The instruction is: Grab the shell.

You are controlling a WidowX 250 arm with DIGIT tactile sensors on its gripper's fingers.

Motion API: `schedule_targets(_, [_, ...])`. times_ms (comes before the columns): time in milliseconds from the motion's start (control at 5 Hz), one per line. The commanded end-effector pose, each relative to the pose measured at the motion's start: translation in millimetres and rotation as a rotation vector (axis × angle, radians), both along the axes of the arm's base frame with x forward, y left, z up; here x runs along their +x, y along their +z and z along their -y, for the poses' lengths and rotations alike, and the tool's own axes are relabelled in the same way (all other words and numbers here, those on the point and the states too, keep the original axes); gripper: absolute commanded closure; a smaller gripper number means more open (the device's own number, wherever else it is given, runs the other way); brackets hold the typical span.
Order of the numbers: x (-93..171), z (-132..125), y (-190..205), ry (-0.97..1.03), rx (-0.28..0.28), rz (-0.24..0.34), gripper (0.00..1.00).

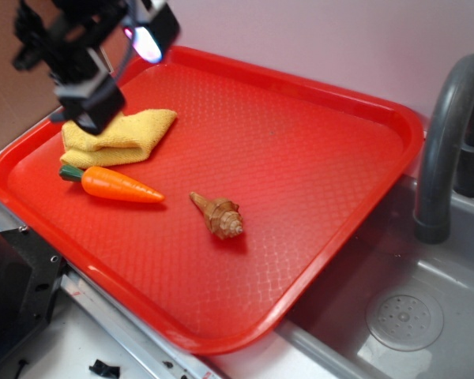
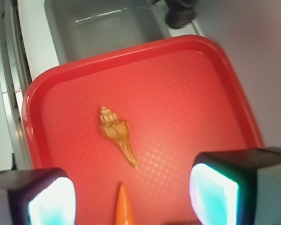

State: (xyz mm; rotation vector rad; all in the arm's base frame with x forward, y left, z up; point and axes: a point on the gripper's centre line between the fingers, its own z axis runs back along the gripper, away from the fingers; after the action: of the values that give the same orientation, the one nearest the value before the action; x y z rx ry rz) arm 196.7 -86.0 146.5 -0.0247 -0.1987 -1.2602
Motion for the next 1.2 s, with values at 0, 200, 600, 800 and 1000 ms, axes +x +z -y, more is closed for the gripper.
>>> schedule_targets(0, [1,30,-52,-0.050,0.102,-0.036,0.00])
schedule_targets(200, [1,39,-78,-0.069,0.121,-0.082,0.00])
schedule_targets(600, [-1,40,-119,-0.089,0.166,-0.168,0.00])
schedule_targets(800, [-2,40,-128,-0.107,0.207,-0.191,0.00])
schedule_targets(1000, [-3,43,-129,-0.120,0.214,-0.184,1.00])
